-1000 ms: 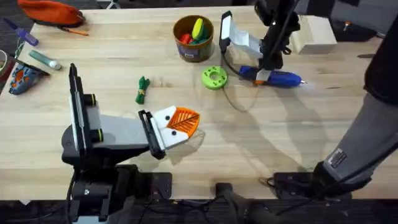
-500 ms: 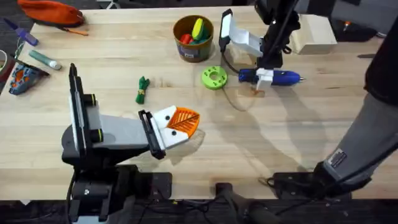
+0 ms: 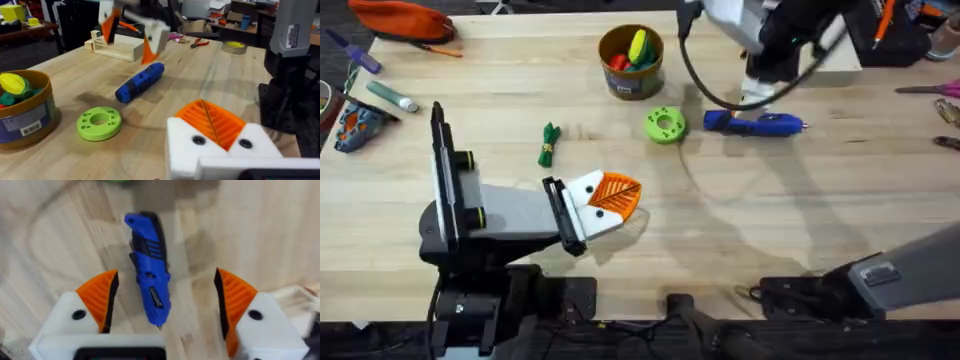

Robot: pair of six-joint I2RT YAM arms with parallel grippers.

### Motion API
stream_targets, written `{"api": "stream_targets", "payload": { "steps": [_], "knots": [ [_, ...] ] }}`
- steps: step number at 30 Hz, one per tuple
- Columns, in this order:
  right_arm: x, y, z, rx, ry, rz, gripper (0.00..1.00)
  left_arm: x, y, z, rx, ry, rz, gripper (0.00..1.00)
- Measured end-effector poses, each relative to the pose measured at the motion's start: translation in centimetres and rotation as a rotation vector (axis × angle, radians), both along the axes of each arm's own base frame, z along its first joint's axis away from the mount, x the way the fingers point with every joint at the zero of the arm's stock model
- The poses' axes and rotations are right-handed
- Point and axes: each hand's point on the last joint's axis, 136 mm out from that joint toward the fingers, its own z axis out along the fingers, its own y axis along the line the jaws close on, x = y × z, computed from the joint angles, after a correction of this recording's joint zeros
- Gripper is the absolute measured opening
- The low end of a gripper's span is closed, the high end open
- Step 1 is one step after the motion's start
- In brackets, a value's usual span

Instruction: Pick up the gripper from the table and insert it into the empty holder that is missing its gripper. Then pick up a screw, insert it into the mounting hole, and use the screwdriver to tighten it. Finally, clean up the table by picking up the vegetable and placing it into the bucket.

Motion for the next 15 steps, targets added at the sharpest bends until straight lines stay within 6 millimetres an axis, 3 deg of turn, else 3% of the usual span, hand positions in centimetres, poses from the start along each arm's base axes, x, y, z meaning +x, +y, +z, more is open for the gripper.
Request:
{"api": "stream_targets", "payload": {
  "steps": [8,15],
  "knots": [
    [-1.8,1.4,9.2,0.171,-0.244,-0.053,0.987,0.0,0.0,0.0,0.0,0.001,0.0,0.016],
    [-4.5,1.0,16.4,0.354,-0.413,-0.164,0.987,0.0,0.0,0.0,0.0,0.001,0.0,0.016]
  ]
}}
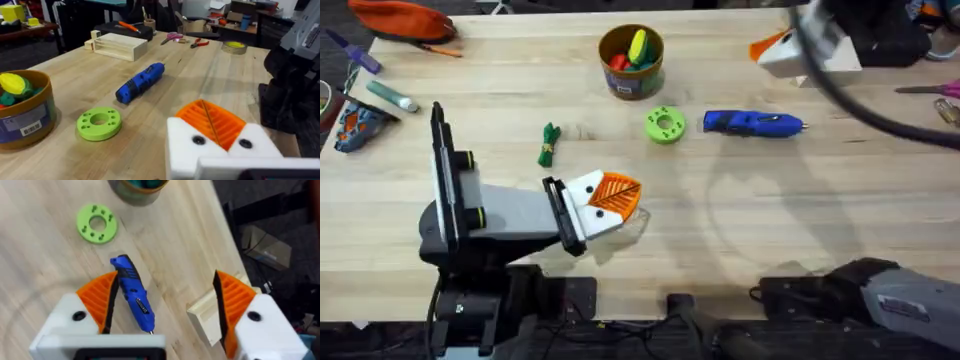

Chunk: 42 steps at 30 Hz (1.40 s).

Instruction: Pick up the gripper from the table and insert it into the empty holder that is missing its gripper. Then pick up a screw, insert it into the mounting hole, and use the screwdriver to tighten it. Finally, clean up the table by picking up the vegetable and placing it into the bucket.

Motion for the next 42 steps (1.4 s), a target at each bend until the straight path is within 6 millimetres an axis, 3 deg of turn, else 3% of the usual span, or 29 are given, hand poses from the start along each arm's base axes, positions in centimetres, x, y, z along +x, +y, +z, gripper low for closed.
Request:
{"api": "stream_targets", "payload": {
  "steps": [11,17,18,25,31,33,42],
  "knots": [
    [-6.2,-1.8,7.5,0.203,-0.183,-0.087,0.987,0.0,0.0,0.0,0.0,0.0,0.0,0.016],
    [-11.8,-3.8,10.2,0.324,-0.261,-0.137,0.986,0.0,0.0,0.0,0.0,0.0,0.0,0.016],
    [-13.9,-4.8,10.3,0.373,-0.298,-0.172,0.986,0.0,0.0,0.0,0.0,0.0,0.0,0.016],
    [-16.0,-8.0,4.3,0.418,-0.304,-0.354,0.989,0.0,0.0,0.0,0.0,0.0,0.0,0.016],
    [-15.4,-8.5,-0.4,0.492,-0.269,-0.459,0.99,0.0,0.0,0.0,0.0,0.0,0.0,0.016],
    [-15.3,-8.6,-1.2,0.509,-0.254,-0.482,0.989,0.0,0.0,0.0,0.0,0.0,0.0,0.016],
    [-15.4,-8.7,-1.4,0.573,-0.233,-0.532,0.99,0.0,0.0,0.0,0.0,0.0,0.0,0.016]
  ]
}}
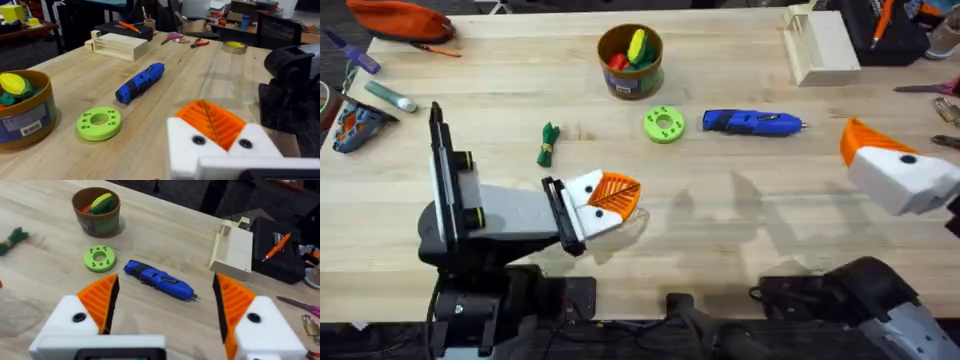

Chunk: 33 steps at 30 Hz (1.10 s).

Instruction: Pick up the gripper from the table and insert it into the empty holder that is missing its gripper. Then pick up a screw, insert it into the mounting hole, and use the screwdriver to tighten it. Finally, clean up the table by picking up the vegetable and placing it into the bucket.

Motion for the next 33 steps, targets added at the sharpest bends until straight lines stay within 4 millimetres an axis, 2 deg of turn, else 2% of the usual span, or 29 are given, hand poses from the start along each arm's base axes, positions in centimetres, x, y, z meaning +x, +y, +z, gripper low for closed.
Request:
{"api": "stream_targets", "payload": {
  "steps": [3,4,5,9,10,11,24,28,31,33],
  "knots": [
    [0.1,0.0,-0.6,0.0,0.014,-0.002,0.989,0.0,0.0,0.0,0.0,0.0,0.0,0.018],
    [0.2,0.1,-0.8,0.0,0.021,-0.003,0.989,0.0,0.0,0.0,0.002,-0.004,0.0,0.083],
    [0.2,0.1,-1.0,-0.001,0.027,-0.003,0.99,0.0,0.0,0.0,0.001,-0.003,0.0,0.206],
    [0.4,0.1,-1.8,-0.004,0.046,-0.005,0.989,0.0,0.0,0.0,0.001,-0.003,0.0,0.848],
    [0.4,0.1,-1.9,-0.003,0.049,-0.006,0.989,0.0,0.0,0.0,0.0,0.0,0.0,0.944],
    [0.4,0.1,-1.9,-0.003,0.05,-0.006,0.989,0.0,0.0,0.0,0.0,0.0,0.0,0.975],
    [0.4,0.1,-2.0,-0.003,0.051,-0.006,0.989,0.1,0.0,0.1,0.0,-0.004,0.004,0.986],
    [0.4,0.1,-2.0,-0.003,0.051,-0.006,0.989,0.9,0.4,0.1,-0.006,0.014,0.061,0.986],
    [0.4,0.1,-2.0,-0.003,0.051,-0.006,0.989,1.7,1.0,0.7,-0.008,0.024,0.124,0.985],
    [0.4,0.1,-2.0,-0.002,0.051,-0.006,0.988,2.1,1.4,1.8,-0.007,0.03,0.176,0.985]
  ]
}}
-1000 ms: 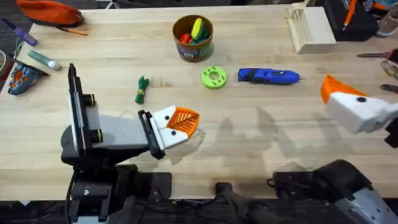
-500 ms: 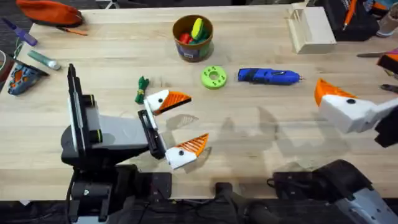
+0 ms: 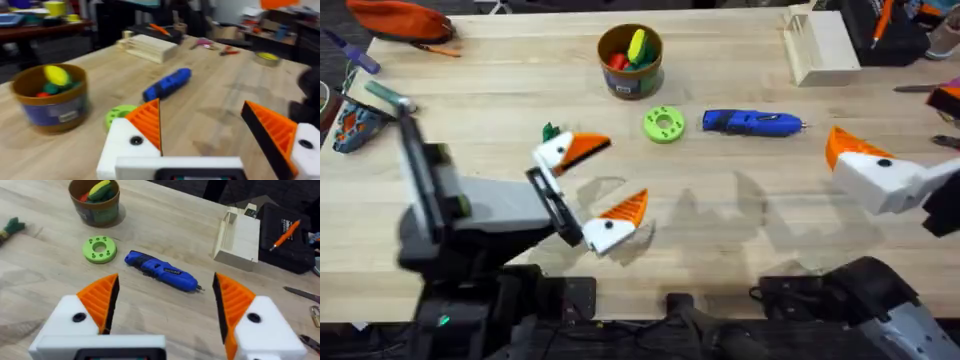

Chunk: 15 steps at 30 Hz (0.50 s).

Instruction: Pick up the gripper from the table and insert it into the empty holder that is missing its gripper. Then pick up a screw, insert it into the mounting hole, and use the screwdriver to tighten it. Finally, clean up the table by picking up the vegetable and placing it into the bucket.

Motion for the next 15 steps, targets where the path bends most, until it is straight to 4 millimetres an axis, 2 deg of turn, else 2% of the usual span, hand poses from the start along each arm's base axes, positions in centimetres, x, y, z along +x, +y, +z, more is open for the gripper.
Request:
{"api": "stream_targets", "payload": {
  "steps": [7,9,15],
  "knots": [
    [0.0,0.0,0.0,0.002,0.0,-0.001,0.989,-0.5,2.1,4.7,0.073,0.057,0.188,0.985],
    [0.0,0.0,0.0,0.002,0.001,-0.001,0.989,-0.5,3.3,6.3,0.146,0.148,0.267,0.985],
    [-0.1,0.0,-0.3,-0.003,0.013,-0.001,0.989,0.9,5.1,8.2,0.246,0.328,0.359,0.985]
  ]
}}
